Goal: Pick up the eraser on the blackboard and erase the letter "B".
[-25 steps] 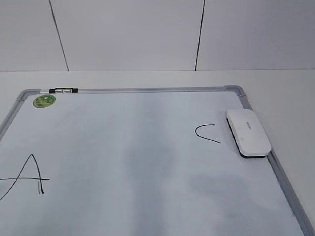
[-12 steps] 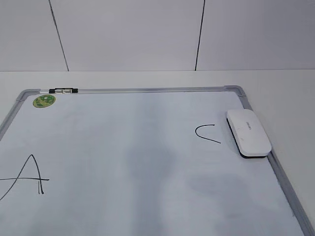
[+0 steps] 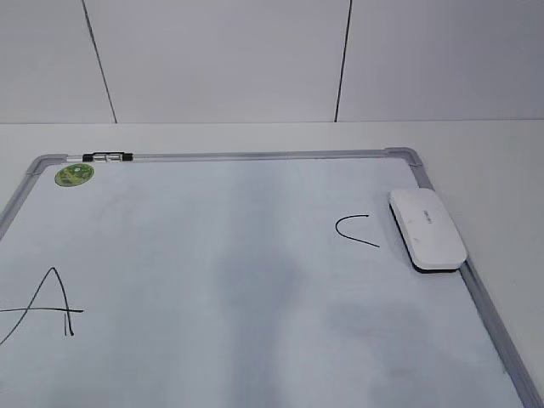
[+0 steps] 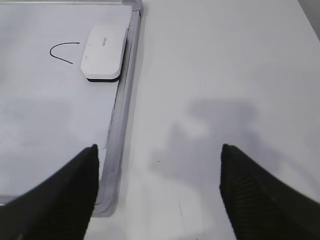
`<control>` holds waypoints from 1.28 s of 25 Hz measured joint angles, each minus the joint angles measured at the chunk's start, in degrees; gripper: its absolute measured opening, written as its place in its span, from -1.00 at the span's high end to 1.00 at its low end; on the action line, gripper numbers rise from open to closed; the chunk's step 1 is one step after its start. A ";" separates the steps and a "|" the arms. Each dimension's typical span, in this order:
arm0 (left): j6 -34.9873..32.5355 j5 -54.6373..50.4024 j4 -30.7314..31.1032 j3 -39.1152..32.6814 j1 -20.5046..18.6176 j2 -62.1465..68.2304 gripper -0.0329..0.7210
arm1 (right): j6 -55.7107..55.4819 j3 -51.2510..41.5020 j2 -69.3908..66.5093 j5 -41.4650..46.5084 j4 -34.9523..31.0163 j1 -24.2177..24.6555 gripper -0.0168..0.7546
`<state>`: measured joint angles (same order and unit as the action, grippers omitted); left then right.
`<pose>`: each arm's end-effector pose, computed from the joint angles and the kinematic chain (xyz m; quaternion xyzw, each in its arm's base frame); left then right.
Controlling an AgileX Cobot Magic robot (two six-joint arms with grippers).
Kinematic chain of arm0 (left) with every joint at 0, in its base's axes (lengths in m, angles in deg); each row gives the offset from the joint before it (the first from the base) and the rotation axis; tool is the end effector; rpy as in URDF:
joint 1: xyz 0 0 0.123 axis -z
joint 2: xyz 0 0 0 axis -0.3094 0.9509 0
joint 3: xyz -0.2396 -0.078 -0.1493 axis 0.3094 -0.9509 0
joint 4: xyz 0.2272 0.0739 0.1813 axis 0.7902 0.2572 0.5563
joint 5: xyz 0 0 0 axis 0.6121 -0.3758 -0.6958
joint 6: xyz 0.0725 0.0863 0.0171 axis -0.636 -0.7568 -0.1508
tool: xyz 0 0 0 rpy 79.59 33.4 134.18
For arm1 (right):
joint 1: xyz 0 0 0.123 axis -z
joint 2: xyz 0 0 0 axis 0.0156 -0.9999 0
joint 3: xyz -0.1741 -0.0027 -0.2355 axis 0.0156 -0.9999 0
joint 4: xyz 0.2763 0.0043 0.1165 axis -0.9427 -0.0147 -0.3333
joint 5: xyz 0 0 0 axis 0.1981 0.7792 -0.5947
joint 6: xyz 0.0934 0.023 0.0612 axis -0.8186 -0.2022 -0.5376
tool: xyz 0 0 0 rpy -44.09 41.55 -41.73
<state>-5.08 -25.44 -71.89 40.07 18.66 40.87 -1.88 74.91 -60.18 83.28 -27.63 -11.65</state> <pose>0.0486 -0.0273 0.2970 0.1366 0.8524 -0.0620 0.5010 0.0461 -0.0109 0.2817 -0.0212 0.8684 -0.0089 0.4954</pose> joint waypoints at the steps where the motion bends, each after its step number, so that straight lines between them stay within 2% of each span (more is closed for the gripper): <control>1: 0.00 0.00 0.00 0.00 0.00 0.00 0.29 | 0.00 0.00 0.00 0.00 0.00 0.00 -0.51; 5: -0.10 -0.13 0.11 -0.09 0.80 -1.87 0.29 | 0.00 0.00 0.00 0.00 0.00 2.17 -0.51; 12: -0.10 -0.37 0.11 -0.20 2.13 -1.99 0.29 | 0.00 -0.04 0.00 0.05 0.00 11.49 -0.51; 14: -0.10 -0.46 0.11 -0.20 2.40 -1.99 0.29 | 0.00 -0.04 0.00 0.05 0.00 12.38 -0.51; 32: -0.10 -0.46 0.11 -0.20 2.47 -1.99 0.29 | 0.00 -0.04 0.00 0.14 0.00 12.58 -0.51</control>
<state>-5.18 -25.90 -71.78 39.86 21.14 38.89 -1.88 74.87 -60.18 83.42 -27.63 0.93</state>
